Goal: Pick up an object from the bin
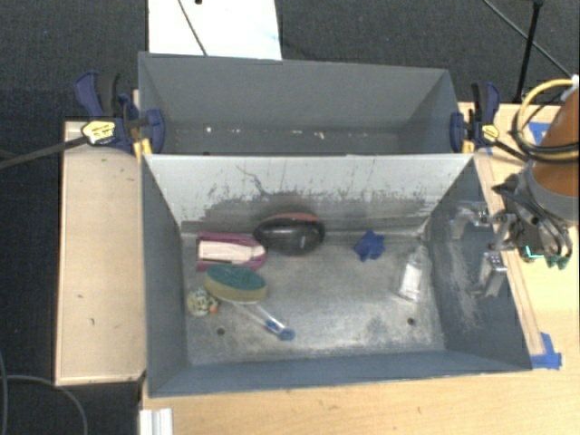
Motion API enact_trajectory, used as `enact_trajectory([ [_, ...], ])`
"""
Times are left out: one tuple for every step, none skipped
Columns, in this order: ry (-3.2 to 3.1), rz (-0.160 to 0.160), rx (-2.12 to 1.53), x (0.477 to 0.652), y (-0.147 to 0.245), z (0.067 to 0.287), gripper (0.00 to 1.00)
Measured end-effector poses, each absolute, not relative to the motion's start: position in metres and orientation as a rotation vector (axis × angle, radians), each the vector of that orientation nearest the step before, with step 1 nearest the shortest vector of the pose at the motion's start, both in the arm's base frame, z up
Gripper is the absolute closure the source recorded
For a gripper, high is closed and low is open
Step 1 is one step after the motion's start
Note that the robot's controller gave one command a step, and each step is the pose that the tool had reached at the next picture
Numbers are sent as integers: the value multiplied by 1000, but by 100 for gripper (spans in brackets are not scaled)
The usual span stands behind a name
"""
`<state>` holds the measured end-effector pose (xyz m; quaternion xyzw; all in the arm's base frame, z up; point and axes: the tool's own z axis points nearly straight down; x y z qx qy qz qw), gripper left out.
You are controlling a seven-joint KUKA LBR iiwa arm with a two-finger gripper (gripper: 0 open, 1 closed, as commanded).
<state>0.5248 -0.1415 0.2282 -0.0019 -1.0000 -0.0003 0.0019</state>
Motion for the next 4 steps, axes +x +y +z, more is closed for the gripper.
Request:
enact_trajectory([
  [-3125, -6, 303, 531, -69, 153, 0],
  [-3143, 0, 198, 588, -77, 145, 0],
  [-3157, -1, 65, 580, -53, 75, 0],
  [-3154, 0, 73, 580, -54, 78, 100],
])
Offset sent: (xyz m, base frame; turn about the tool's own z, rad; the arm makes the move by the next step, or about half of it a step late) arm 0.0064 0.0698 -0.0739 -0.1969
